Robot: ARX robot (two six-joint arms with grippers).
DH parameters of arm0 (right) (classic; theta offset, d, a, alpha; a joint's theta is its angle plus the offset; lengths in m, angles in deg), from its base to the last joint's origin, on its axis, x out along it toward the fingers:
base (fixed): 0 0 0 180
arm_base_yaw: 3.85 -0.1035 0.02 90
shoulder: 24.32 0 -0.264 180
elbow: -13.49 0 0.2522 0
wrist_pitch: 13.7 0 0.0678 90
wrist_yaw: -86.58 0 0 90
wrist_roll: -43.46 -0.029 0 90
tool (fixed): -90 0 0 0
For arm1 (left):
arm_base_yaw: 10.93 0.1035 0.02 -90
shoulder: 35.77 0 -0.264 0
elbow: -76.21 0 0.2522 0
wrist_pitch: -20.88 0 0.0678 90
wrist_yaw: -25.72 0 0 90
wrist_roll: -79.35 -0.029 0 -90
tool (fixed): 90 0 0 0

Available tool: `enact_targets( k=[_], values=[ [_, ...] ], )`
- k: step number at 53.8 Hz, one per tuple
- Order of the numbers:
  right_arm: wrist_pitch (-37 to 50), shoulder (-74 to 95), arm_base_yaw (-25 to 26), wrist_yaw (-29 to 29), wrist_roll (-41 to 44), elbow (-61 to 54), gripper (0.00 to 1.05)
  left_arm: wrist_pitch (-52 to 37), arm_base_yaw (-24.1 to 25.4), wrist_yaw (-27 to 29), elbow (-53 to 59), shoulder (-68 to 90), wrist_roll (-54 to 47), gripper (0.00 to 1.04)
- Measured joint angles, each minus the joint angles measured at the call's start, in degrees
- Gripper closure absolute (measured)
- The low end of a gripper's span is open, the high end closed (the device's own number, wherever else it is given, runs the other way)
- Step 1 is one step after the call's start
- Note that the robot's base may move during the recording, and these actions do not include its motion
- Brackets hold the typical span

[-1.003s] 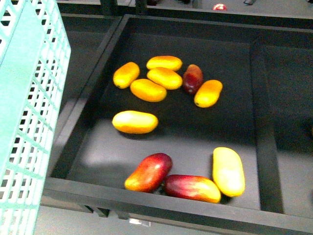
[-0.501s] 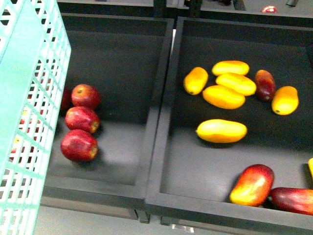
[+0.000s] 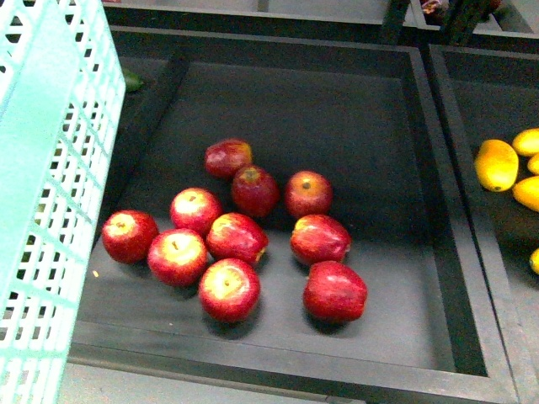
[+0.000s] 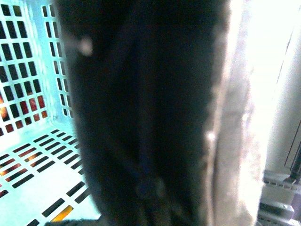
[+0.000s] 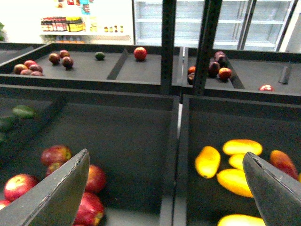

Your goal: Pick mango and avocado into basket

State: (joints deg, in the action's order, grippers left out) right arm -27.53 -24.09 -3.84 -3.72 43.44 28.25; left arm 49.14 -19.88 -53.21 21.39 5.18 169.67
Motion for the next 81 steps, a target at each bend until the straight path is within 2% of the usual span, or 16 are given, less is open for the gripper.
enact_targets(
  k=[6,10,13,15,17,23,29,41,61,72,81],
  values=[
    [0.0,0.0,0.0,-0.11,0.0,0.0,0.09,0.0,0.31,2.05,0.0,-0.22,-1.01,0.91],
    [0.0,-0.02,0.0,0.09,0.0,0.0,0.09,0.0,0.28,1.03,0.0,-0.22,-1.03,0.91],
    [0.0,0.0,0.0,0.15,0.0,0.0,0.09,5.25,0.79,-3.69,-2.01,1.31,-2.93,0.91],
    [0.0,-0.02,0.0,0.2,0.0,0.0,0.09,13.42,0.98,-9.73,-5.73,4.04,-10.78,0.91],
    [0.0,-0.02,0.0,0.2,0.0,0.0,0.09,16.46,0.74,-11.76,-7.13,5.88,-17.44,0.91],
    [0.0,-0.02,0.0,0.26,0.0,0.0,0.09,14.84,-0.39,-12.48,-8.02,10.91,-24.61,0.91],
    [0.0,0.0,0.0,0.31,0.0,0.0,0.09,11.47,-1.77,-10.82,-9.9,15.93,-26.49,0.91],
    [0.0,0.0,0.0,0.28,0.0,0.0,0.09,5.99,-8.15,-11.52,-18.43,28.41,-28.46,0.91],
    [0.0,0.0,0.0,0.28,0.0,0.0,0.09,6.16,-22.95,-12.9,-34.1,48.33,-34.91,0.91],
    [0.0,0.0,0.0,0.31,0.0,0.0,0.09,4.2,-28.22,-15.91,-38.64,53.02,-35.04,0.91],
    [0.0,0.0,0.0,0.28,0.0,0.0,0.09,3.28,-30.69,-17.7,-38.84,53.22,-35.21,0.91]
  ],
)
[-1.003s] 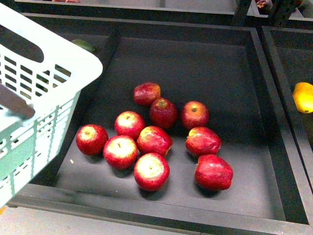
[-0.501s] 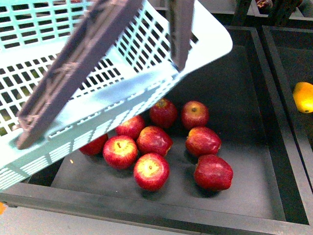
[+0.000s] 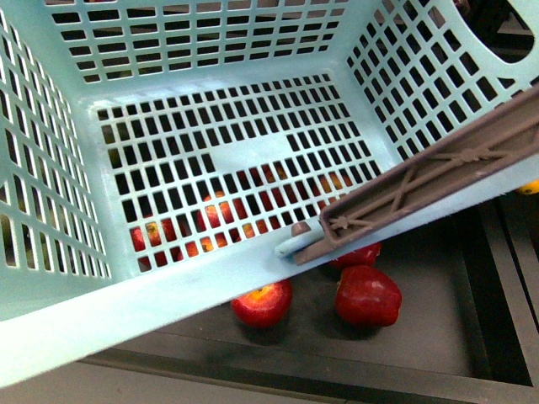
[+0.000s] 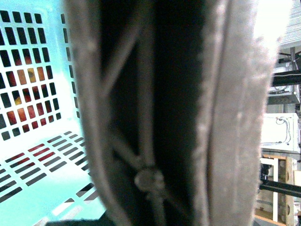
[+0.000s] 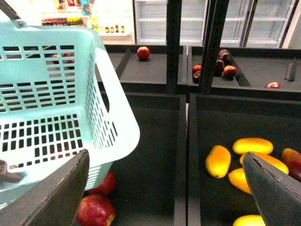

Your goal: Pick mango and avocado into basket

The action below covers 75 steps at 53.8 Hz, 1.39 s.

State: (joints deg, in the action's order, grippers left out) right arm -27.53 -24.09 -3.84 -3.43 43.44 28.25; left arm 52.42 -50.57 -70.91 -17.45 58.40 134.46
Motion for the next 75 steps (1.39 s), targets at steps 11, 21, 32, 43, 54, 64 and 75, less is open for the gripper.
enact_targets(
  k=[11,21,32,43,54,64,75],
  values=[
    [0.0,0.0,0.0,0.0,0.0,0.0,0.09,-0.15,-0.17,0.09,0.0,0.0,-0.07,0.91],
    [0.0,0.0,0.0,0.0,0.0,0.0,0.09,-0.15,-0.15,0.35,0.0,0.0,-0.24,0.91],
    [-24.48,19.1,2.27,3.61,-15.65,10.73,0.09,-0.17,-0.11,0.28,-0.02,0.0,-0.28,0.91],
    [-10.38,42.23,20.55,-3.48,-20.2,15.47,0.09,-0.2,-0.11,0.46,-0.04,0.0,-0.52,0.91],
    [0.44,66.55,27.96,-2.67,-25.03,23.17,0.09,-0.2,-0.09,0.42,-0.04,0.0,-0.48,0.91],
    [7.26,89.33,28.52,5.84,-29.09,32.87,0.09,-0.2,-0.09,0.17,-0.04,0.0,-0.46,0.91],
    [3.48,102.44,27.02,10.64,-36.76,40.87,0.09,-0.2,-0.09,0.35,-0.04,0.0,-0.48,0.91]
  ],
)
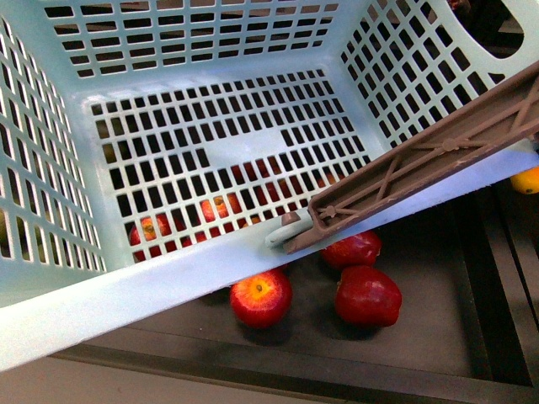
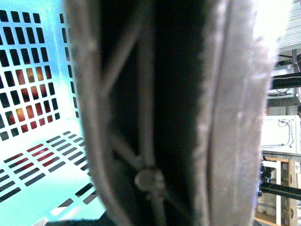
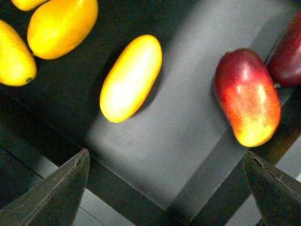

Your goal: Pick mango and avocado into basket

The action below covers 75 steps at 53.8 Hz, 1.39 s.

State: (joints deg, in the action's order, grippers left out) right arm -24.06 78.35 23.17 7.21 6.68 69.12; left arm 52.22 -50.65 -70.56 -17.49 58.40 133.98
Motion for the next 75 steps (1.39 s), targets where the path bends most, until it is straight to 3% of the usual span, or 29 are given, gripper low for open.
enact_targets(
  k=[25,56,75],
  values=[
    [-2.93,19.06,-0.98,0.92,-7.04,12.04,0.09,0.0,-0.02,-0.13,0.0,0.0,0.02,0.91],
    [-2.38,27.67,-3.02,-0.17,-10.45,17.59,0.09,0.0,0.0,-0.07,0.0,0.0,0.0,0.91],
    [-6.95,35.65,-2.27,0.39,-12.63,29.79,0.09,0.0,-0.02,-0.15,0.0,0.0,0.02,0.91]
  ],
)
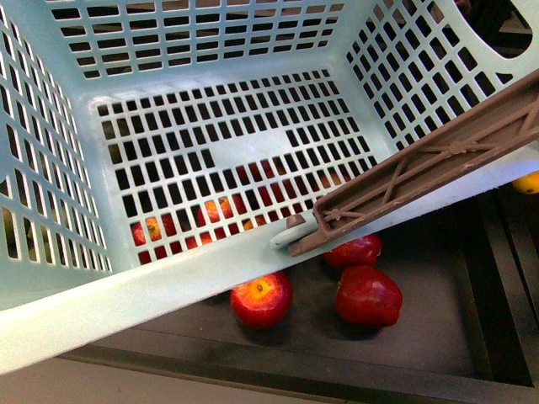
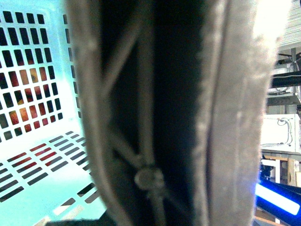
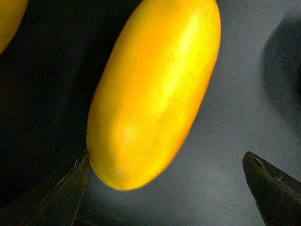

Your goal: Pick mango and avocado into basket

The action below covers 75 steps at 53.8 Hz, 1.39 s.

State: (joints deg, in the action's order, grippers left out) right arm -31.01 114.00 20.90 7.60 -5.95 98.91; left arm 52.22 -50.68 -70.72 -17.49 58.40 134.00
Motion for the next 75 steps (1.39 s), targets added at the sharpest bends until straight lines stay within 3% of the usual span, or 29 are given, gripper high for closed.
enact_targets(
  k=[45,59,75],
  values=[
    [-2.01,7.98,1.42,1.57,-0.74,9.49,0.09,0.0,0.02,0.04,0.0,0.0,0.0,0.91],
    [-1.49,8.13,1.64,1.68,-0.44,9.18,0.39,0.0,0.02,0.02,0.0,0.0,0.0,0.91],
    [6.6,2.71,1.99,1.73,7.89,-0.28,0.45,0.0,0.02,0.02,0.0,0.0,0.0,0.91]
  ],
)
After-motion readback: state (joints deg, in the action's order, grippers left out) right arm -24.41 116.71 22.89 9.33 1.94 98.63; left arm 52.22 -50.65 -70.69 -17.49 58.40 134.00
